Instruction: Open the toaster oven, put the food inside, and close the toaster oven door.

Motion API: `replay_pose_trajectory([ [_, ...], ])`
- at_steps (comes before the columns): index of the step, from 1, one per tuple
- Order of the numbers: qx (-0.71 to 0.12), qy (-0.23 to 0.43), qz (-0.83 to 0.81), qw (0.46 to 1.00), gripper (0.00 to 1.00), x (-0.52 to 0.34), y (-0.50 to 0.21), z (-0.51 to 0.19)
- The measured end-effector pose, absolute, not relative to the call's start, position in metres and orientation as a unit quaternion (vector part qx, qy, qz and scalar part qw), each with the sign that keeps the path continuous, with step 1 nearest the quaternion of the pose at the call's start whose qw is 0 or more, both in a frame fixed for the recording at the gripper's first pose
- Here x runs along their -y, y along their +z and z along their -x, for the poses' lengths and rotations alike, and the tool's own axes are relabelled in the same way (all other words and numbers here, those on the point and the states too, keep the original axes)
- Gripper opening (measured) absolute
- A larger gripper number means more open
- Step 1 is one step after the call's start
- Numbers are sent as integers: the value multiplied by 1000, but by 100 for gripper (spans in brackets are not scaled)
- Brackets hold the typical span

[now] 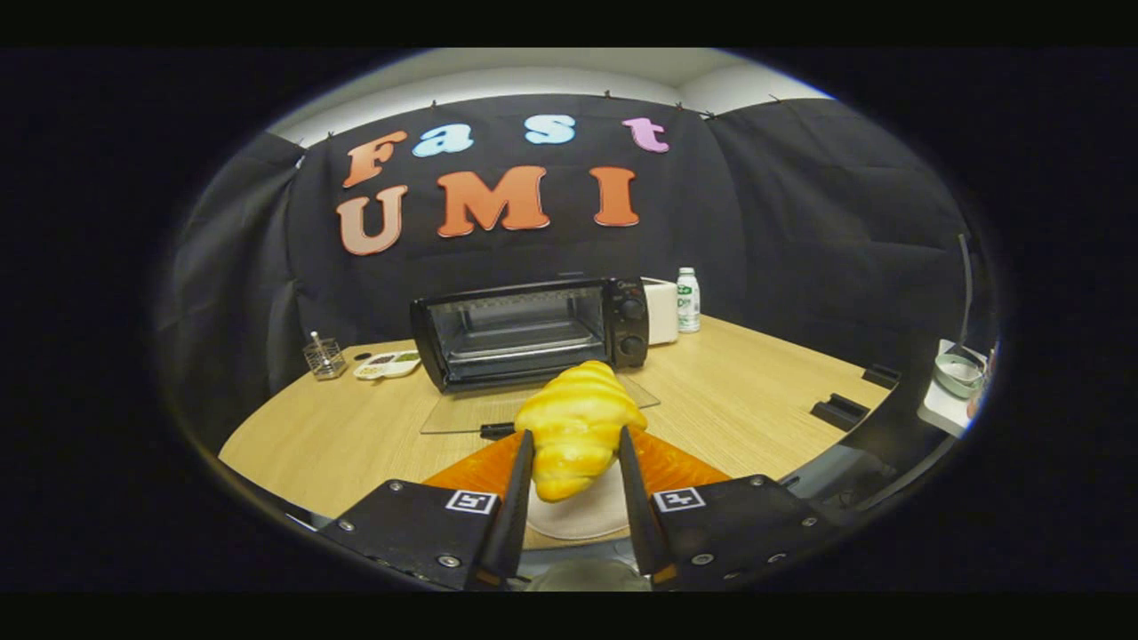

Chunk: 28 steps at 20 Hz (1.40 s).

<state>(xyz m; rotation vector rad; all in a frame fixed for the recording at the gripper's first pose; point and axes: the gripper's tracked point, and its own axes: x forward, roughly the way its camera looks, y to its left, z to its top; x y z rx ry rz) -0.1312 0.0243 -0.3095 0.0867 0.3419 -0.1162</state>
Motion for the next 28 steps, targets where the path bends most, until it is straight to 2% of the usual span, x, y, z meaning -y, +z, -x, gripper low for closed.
replay_pose_trajectory([
  [9, -144, 3, -121, 982, 49, -53, -273, 66],
  [14, -166, 50, -198, 965, 49, -87, -286, 22],
  [21, -197, 73, -308, 928, 49, -106, -303, -45],
  [28, -209, 88, -349, 909, 49, -116, -320, -98],
])
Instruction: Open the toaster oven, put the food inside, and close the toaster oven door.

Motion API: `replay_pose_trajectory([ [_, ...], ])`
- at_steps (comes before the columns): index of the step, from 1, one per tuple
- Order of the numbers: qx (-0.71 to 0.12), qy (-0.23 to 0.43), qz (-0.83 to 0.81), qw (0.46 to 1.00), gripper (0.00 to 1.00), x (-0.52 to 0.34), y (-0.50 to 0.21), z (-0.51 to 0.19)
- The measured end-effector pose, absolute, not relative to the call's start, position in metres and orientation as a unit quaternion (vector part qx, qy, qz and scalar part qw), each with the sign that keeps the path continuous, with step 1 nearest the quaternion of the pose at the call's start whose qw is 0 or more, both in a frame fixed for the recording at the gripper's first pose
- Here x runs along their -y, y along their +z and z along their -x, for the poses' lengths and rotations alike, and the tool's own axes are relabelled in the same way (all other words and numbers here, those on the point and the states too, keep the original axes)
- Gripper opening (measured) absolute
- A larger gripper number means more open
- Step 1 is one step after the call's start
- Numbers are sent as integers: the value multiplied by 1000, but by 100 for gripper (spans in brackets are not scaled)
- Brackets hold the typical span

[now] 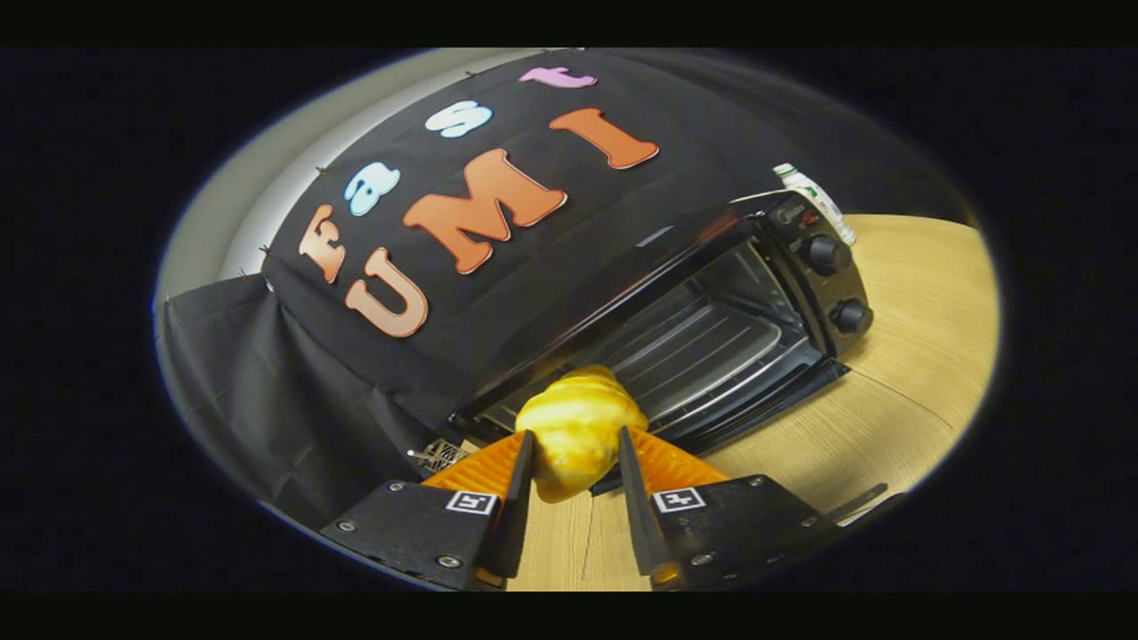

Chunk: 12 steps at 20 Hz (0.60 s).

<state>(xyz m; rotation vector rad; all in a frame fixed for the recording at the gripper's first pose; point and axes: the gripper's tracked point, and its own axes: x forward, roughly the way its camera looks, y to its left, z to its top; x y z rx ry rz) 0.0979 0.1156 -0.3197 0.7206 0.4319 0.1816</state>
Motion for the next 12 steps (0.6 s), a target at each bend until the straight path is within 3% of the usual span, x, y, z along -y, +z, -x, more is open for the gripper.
replay_pose_trajectory([
  [10, -204, 89, -369, 902, 49, -129, -344, -165],
  [12, -204, 81, -362, 906, 58, -127, -347, -168],
])
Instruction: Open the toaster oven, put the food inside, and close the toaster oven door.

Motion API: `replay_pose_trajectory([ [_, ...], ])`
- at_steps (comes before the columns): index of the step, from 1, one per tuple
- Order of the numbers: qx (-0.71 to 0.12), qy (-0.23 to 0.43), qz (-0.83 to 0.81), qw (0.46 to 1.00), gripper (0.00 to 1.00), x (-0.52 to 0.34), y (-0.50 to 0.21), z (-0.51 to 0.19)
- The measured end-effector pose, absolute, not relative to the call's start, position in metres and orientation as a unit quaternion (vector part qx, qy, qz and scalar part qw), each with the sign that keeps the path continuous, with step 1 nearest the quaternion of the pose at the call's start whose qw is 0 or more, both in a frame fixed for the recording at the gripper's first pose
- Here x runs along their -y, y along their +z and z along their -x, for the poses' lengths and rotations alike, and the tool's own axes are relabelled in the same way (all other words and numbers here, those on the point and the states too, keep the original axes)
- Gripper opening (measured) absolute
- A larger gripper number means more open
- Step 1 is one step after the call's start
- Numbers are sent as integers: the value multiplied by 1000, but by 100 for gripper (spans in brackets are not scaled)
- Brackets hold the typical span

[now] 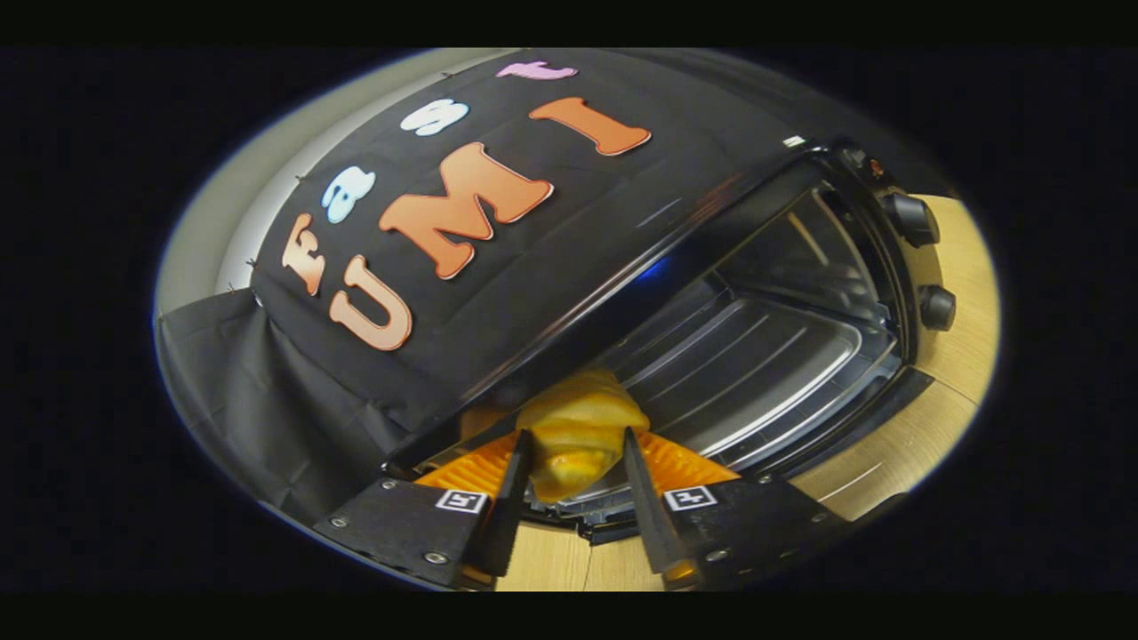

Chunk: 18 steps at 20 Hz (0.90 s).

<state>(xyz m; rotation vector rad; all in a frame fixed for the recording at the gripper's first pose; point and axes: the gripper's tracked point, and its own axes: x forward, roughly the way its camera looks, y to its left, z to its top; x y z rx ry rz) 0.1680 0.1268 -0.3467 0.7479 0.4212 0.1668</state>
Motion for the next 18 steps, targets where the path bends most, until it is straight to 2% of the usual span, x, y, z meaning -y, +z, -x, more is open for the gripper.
replay_pose_trajectory([
  [1, -206, 80, -355, 908, 65, -127, -348, -165],
  [3, -197, 80, -339, 916, 69, -125, -339, -159],
  [7, -186, 82, -309, 929, 90, -119, -318, -132],
  [9, -179, 82, -286, 938, 97, -113, -306, -111],
  [18, -145, 59, -145, 977, 98, -72, -267, -18],
])
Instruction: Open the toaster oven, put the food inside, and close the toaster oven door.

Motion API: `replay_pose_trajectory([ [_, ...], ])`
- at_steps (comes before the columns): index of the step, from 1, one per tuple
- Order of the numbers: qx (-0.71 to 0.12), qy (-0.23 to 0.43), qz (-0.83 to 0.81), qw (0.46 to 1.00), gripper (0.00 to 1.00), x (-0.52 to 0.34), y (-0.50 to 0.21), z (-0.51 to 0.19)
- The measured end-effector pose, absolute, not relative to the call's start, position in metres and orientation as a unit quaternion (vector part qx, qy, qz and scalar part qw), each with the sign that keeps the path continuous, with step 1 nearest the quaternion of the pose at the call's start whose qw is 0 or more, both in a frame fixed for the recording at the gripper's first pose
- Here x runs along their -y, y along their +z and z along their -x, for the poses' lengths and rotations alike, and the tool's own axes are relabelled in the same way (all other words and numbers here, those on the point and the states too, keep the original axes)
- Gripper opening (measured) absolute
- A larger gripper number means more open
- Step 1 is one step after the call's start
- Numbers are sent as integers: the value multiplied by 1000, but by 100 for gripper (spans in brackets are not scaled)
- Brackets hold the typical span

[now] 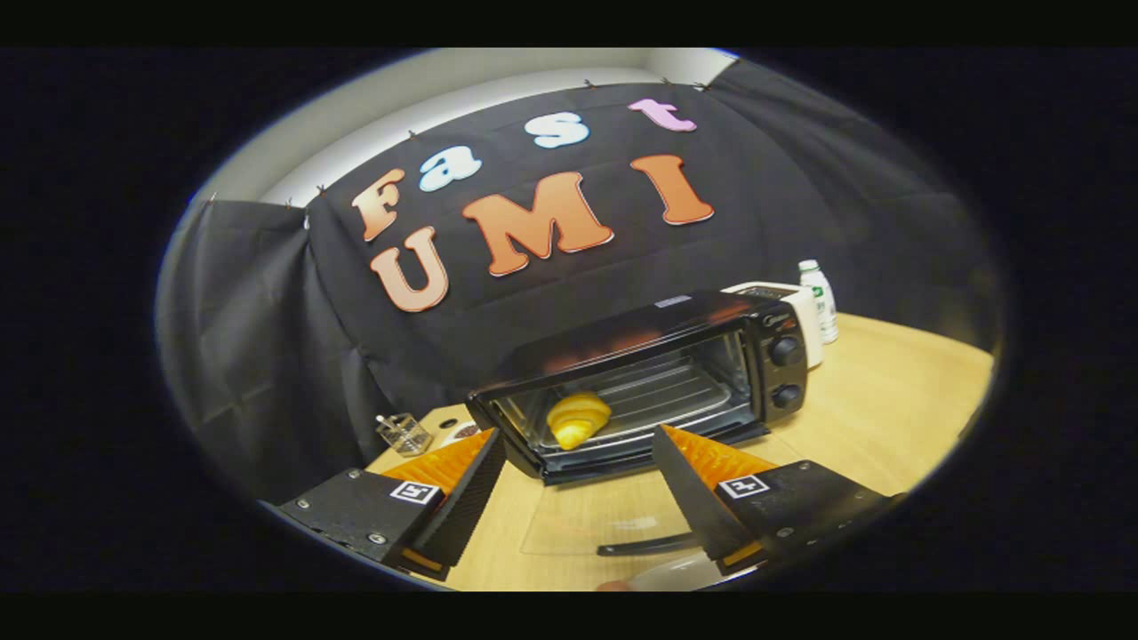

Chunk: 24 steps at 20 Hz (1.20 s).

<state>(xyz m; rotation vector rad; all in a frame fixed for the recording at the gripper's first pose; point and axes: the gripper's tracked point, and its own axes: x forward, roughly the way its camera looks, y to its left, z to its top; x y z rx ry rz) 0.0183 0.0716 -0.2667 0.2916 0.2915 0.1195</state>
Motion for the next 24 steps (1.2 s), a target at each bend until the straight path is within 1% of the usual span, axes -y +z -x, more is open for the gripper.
replay_pose_trajectory([
  [5, -145, 38, -75, 986, 98, -51, -275, 25],
  [11, -179, 22, -36, 983, 98, -35, -316, 65],
  [19, -250, 26, -1, 968, 99, -45, -386, 69],
  [24, -266, 27, 9, 963, 99, -47, -402, 58],
])
